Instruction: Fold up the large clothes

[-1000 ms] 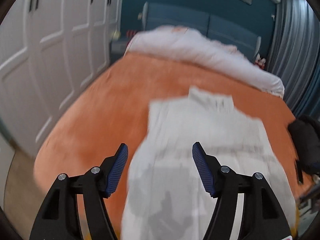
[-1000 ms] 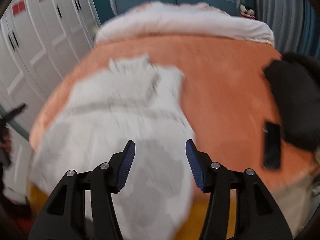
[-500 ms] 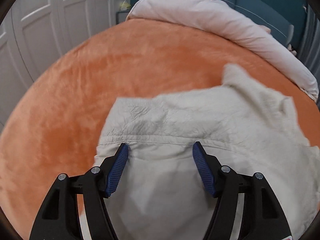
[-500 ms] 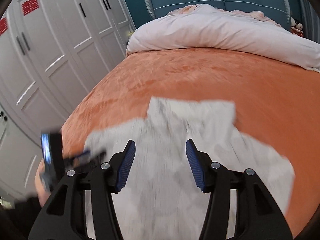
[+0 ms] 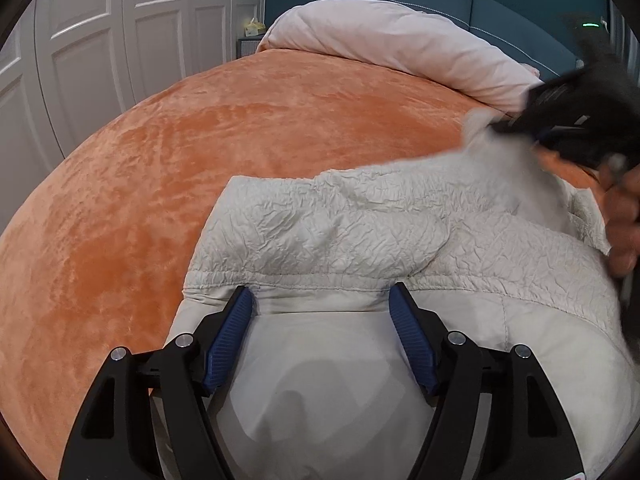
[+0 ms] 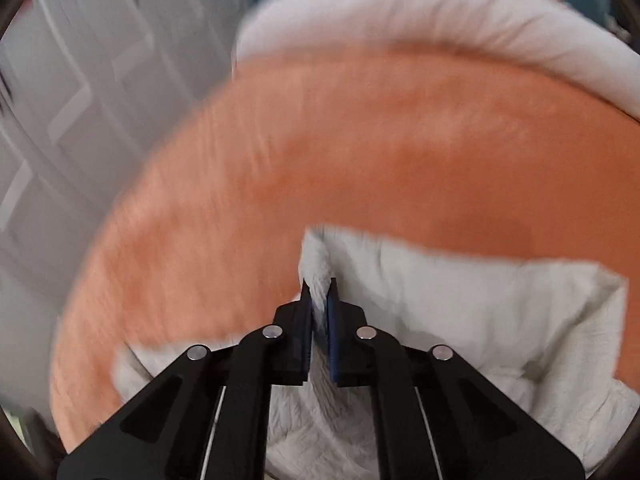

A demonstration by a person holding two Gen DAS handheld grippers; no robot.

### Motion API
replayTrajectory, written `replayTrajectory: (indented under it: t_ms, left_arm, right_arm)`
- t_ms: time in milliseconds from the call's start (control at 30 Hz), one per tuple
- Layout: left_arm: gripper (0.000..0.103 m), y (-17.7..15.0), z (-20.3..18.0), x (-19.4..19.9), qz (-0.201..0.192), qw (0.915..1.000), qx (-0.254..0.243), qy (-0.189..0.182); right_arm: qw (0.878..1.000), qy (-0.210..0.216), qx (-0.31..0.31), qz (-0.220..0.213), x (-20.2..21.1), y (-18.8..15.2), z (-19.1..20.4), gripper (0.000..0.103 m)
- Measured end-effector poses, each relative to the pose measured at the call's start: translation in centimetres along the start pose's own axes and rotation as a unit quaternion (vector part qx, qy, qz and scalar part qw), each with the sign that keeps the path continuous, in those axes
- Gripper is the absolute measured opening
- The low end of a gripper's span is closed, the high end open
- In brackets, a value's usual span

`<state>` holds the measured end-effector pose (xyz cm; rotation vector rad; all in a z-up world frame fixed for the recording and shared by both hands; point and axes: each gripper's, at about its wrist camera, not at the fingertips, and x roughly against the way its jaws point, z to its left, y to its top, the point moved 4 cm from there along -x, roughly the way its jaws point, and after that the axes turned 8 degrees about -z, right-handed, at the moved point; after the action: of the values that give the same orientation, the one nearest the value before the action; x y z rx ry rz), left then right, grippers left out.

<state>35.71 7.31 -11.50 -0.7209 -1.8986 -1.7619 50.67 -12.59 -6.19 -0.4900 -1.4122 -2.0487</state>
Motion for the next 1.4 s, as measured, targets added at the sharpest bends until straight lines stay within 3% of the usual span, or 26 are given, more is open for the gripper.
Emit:
replayTrajectory:
  t_ms: [33,67,100,133,167,267,333,433,533,600,667,733,833,900,933,1000,1100,1167,1200,1267,1367,1400]
  left_arm:
    - [0.069,0.0,0.0,0.0,-0.002,1.0000,0.001,-0.002]
    - [0.069,-0.1,0.0,-0.1,-0.001,1.0000,0.000,-0.001]
    - [0.069,-0.1,-0.2,-0.2,0.001,1.0000,-0.004,0.001]
    - [0.069,0.0,-0.2,-0.2,0.000,1.0000,-0.006,0.003]
    - [0.069,-0.1,-0.2,-0.1,0.000,1.0000,-0.006,0.003]
    - [0.069,0.0,-0.2,-0.2,0.004,1.0000,-0.004,0.003]
    - [0.069,0.3,-0.2,-0.1,0.006,1.0000,-0.004,0.003]
    - [0.068,2.1,-0.8,1.5,0.008,0.9999,-0.011,0.001]
    - [0.069,6.3,-4.3,4.7,-0.036,0.9980,-0.003,-0.051]
    - [0.071,9.1,-8.9,5.4,-0.039,0.9943,-0.022,-0.097]
    - [0.075,10.8,-14.8,4.4,-0.011,0.9867,-0.041,-0.157]
    - [0.075,11.2,-19.2,2.6,0.008,0.9834,-0.066,-0.169]
    - [0.074,10.1,-25.3,-1.0,0.024,0.9785,-0.136,-0.153]
    - [0.068,8.4,-27.1,-4.0,0.038,0.9797,-0.159,-0.115]
    - [0.065,7.6,-27.1,-5.5,0.047,0.9809,-0.166,-0.089]
    - [0.069,6.1,-25.7,-8.1,0.068,0.9847,-0.149,-0.058]
    - [0.069,5.9,-24.3,-7.9,0.043,0.9899,-0.126,-0.050]
    - [0.069,5.7,-23.9,-7.5,0.025,0.9912,-0.126,-0.033]
    - [0.069,5.5,-23.6,-7.5,0.019,0.9921,-0.121,-0.027]
    - [0.070,5.2,-23.4,-7.5,0.013,0.9924,-0.120,-0.024]
    - [0.070,5.2,-23.3,-7.6,0.015,0.9922,-0.122,-0.022]
    - [0.070,5.4,-23.3,-7.7,0.020,0.9924,-0.119,-0.024]
  right_arm:
    - [0.999,0.013,-0.043,-0.026,0.8,0.1,-1.8,0.005]
    - [0.998,0.009,-0.057,-0.019,0.3,-0.6,-3.1,0.005]
    - [0.998,-0.019,-0.062,0.023,-1.6,-2.1,-5.0,0.007]
    - [0.996,-0.010,-0.082,0.033,-2.0,-2.8,-6.0,0.007]
    - [0.994,0.001,-0.104,0.016,-1.3,-2.6,-6.5,0.008]
    - [0.982,-0.038,-0.153,-0.108,5.3,-0.4,-8.4,0.011]
    - [0.971,-0.045,-0.190,-0.140,9.5,-0.2,-10.9,0.011]
    - [0.978,-0.077,-0.158,-0.110,13.3,-2.5,-13.5,0.011]
    - [0.986,-0.107,-0.109,-0.068,14.3,-5.5,-15.4,0.011]
    - [0.987,-0.107,-0.112,-0.038,13.7,-7.4,-16.4,0.011]
    - [0.988,-0.107,-0.111,-0.022,13.2,-8.5,-17.0,0.010]
    - [0.989,-0.107,-0.103,-0.023,13.2,-9.1,-16.7,0.010]
    - [0.990,-0.104,-0.092,-0.026,13.3,-9.2,-16.8,0.009]
    - [0.991,-0.107,-0.078,-0.028,13.3,-9.6,-17.3,0.008]
    - [0.991,-0.107,-0.075,-0.028,13.2,-9.8,-17.4,0.007]
    - [0.991,-0.100,-0.081,-0.035,13.0,-10.4,-17.8,0.006]
    - [0.990,-0.102,-0.089,-0.049,13.2,-10.5,-18.1,0.000]
    - [0.983,-0.124,-0.109,-0.079,14.6,-10.1,-18.6,0.000]
    - [0.980,-0.128,-0.114,-0.100,15.2,-9.7,-18.4,0.005]
    - [0.979,-0.134,-0.091,-0.125,16.1,-9.3,-17.7,0.005]
    - [0.985,-0.148,-0.086,-0.034,12.1,-10.6,-18.6,0.000]
    - [0.985,-0.146,-0.092,-0.030,11.9,-10.4,-18.9,0.000]
